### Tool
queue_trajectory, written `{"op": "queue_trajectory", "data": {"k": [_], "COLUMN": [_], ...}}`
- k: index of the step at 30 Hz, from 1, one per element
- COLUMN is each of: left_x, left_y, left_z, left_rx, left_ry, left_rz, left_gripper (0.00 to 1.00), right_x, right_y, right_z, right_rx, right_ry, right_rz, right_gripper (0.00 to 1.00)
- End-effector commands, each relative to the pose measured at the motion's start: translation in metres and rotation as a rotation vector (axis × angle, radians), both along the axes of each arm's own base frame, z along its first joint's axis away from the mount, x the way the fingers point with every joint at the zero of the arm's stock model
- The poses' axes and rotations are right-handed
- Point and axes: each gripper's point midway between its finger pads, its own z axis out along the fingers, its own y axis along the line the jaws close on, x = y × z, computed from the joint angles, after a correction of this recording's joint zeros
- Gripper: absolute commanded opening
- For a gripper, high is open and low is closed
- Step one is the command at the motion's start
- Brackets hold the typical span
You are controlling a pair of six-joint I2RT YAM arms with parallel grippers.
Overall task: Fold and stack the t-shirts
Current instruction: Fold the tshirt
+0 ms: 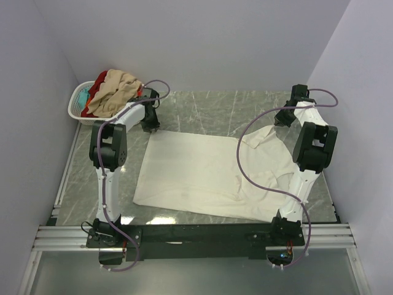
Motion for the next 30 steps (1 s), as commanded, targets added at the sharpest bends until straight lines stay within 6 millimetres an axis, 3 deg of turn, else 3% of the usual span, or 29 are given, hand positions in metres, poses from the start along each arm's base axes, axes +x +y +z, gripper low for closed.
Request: {"op": "queue_trajectory", "data": {"k": [1,10,13,18,22,30], "left_x": [0.013,0.021,0.021,0.016,0.013,0.018], "left_y": [-0.002,-0.004,-0.004,-0.002,-0.003,-0.01], "left_z": [0.007,0.002,0.001,-0.004,-0.005,0.017], "left_rx": [0.005,-0.003,0.001,0.01,0.0,-0.034], "left_ry": [-0.038,-0.044,-0.039,-0.022,-0.013,-0.059], "left_rz": [-0.006,0.003,0.008,0.008,0.006,-0.025], "left_gripper": [0.36,0.34,0.29,0.12,0.0,0.0], "right_x": [0.001,0.0,-0.001,-0.002,-0.001,-0.005], "right_y": [0.004,0.007,0.008,0.008,0.011,0.019], "right_z": [0.025,0.024,0.023,0.025,0.033,0.059], "right_rx": [0.003,0.016,0.016,0.019,0.034,0.072], "right_ry": [-0.05,-0.047,-0.041,-0.037,-0.044,-0.076], "right_rz": [0.009,0.021,0.025,0.029,0.026,0.019], "right_gripper": [0.0,0.0,0.0,0.0,0.0,0.0]}}
